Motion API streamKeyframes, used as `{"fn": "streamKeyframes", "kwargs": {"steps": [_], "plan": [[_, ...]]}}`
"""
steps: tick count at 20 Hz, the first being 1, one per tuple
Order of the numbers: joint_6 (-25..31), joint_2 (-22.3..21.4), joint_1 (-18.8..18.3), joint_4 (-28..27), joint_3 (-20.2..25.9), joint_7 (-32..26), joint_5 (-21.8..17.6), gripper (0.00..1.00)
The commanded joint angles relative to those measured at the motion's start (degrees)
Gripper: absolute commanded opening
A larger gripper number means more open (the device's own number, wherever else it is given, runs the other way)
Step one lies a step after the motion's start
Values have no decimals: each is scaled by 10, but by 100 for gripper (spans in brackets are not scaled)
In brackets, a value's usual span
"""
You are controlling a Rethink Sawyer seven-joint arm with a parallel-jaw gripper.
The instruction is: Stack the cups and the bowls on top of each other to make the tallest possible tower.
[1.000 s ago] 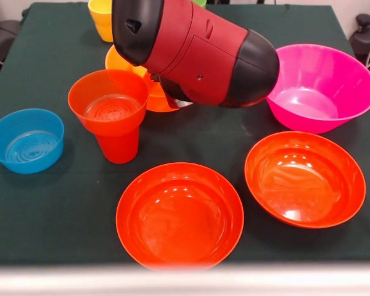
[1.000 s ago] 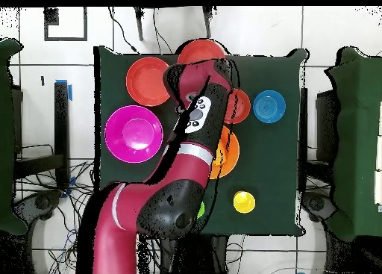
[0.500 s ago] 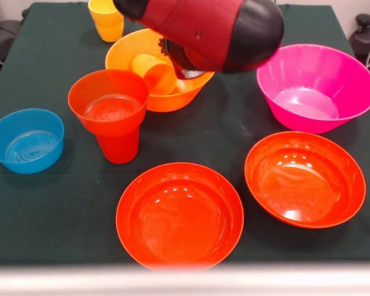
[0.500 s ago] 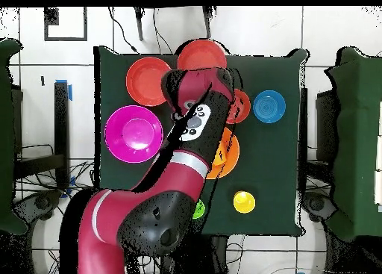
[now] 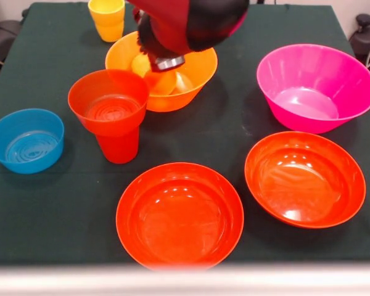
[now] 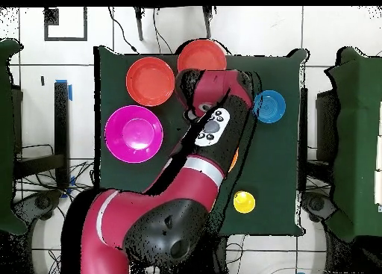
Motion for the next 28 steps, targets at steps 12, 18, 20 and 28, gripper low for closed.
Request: {"fn": "streamKeyframes", "kwargs": {"steps": [12, 18, 20, 28], "plan": [[-68, 70, 9, -11, 29, 79, -12, 100], [-67, 76, 13, -19, 19, 89, -12, 0], [-29, 74, 9, -20, 26, 104, 12, 0], [-21, 70, 17, -2, 44, 124, 42, 0]]}}
